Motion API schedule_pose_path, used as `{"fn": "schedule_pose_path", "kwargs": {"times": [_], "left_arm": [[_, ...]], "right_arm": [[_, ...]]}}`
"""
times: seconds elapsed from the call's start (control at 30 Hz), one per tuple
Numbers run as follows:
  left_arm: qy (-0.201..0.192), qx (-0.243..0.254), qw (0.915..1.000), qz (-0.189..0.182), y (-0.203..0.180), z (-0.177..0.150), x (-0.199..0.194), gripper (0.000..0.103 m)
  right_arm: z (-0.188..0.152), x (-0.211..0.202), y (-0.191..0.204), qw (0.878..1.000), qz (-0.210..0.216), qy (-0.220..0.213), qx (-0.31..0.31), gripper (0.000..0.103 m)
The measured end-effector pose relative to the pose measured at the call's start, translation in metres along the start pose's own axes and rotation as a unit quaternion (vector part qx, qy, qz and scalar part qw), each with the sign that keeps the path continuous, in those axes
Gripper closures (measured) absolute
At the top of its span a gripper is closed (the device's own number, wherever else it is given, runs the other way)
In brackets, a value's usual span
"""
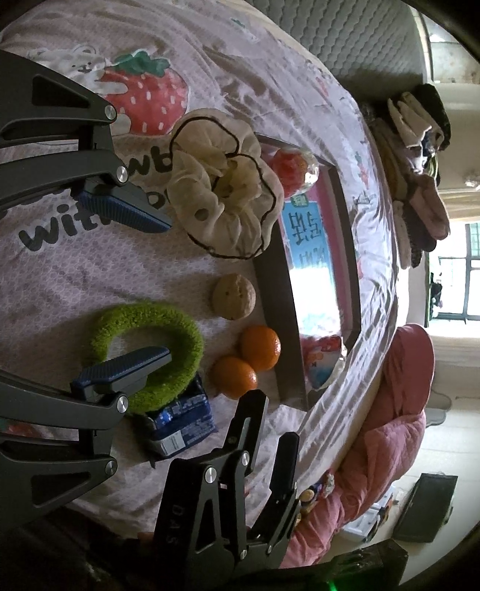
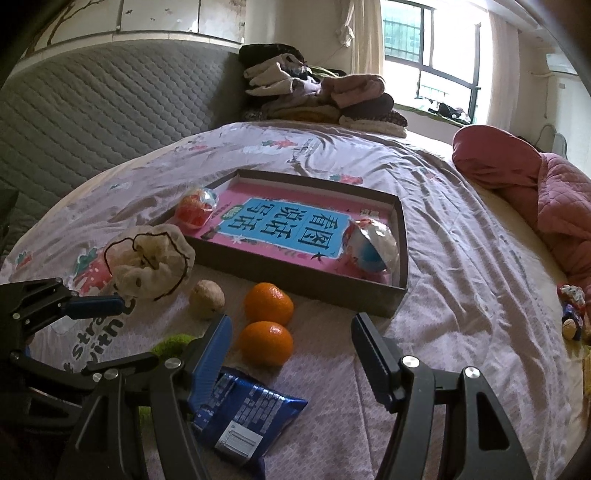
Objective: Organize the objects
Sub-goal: 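Move the left tool toward the green fuzzy ring while the right tool approaches the oranges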
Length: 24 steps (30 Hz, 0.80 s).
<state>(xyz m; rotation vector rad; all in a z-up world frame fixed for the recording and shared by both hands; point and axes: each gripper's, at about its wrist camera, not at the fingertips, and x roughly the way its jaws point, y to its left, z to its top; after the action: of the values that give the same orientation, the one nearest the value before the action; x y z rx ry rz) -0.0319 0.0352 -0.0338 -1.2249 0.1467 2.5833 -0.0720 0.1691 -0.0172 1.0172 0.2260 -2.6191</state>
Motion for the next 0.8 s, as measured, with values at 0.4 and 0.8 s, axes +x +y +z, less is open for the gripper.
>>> {"fn": "schedule_pose_path", "kwargs": {"times": [0.4,0.8], "left_arm": [[0.017,0.001,0.9998,0.004,-0.001,-0.004,0.01,0.038],[0.026,-0.003,0.9996,0.009,0.002,-0.007,0.021,0.038]], "right_arm": [[-0.006,0.011,0.001,1.0,0.007,0.022,-0.001,0.036],[-0.01,0.022,0.0,1.0,0.003,0.028,0.005,0.036]]}}
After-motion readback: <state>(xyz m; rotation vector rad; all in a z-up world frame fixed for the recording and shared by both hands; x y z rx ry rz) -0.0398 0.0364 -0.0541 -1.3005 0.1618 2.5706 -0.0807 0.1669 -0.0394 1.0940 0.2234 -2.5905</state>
